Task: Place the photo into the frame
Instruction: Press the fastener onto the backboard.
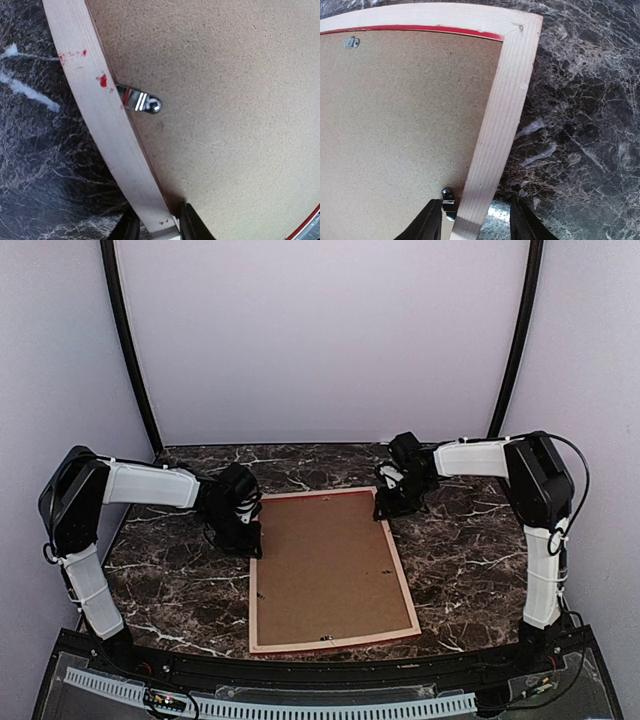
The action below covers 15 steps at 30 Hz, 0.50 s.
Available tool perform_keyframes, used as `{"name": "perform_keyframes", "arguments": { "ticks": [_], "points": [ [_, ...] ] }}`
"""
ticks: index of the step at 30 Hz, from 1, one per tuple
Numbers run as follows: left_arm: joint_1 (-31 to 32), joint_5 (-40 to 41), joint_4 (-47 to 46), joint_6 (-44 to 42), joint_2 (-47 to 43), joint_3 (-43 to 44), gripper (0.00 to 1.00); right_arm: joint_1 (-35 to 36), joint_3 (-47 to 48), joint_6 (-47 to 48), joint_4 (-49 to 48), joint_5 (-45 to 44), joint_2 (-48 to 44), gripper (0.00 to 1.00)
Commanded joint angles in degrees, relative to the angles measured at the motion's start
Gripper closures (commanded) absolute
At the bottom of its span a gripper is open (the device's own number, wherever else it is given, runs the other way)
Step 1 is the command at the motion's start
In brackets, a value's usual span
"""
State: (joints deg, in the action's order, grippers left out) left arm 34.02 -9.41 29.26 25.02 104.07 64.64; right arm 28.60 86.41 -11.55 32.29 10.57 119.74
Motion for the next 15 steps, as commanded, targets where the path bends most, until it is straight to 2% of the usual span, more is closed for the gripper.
{"name": "perform_keyframes", "arguments": {
  "ticks": [1,8,15],
  "points": [
    [0.52,0.61,0.62,-1.11,1.66,0.16,0.71,0.75,0.95,1.27,0.77,-2.40,1.87,0.54],
    [0.52,0.69,0.73,-1.19,1.66,-0.04,0.71,0.85,1.04,1.16,0.33,-2.92,2.69,0.63],
    [0.52,0.64,0.78,-1.56,1.90,-0.11,0.71,0.43,2.21,1.99,0.48,-0.79,3.62,0.81]
  ]
}}
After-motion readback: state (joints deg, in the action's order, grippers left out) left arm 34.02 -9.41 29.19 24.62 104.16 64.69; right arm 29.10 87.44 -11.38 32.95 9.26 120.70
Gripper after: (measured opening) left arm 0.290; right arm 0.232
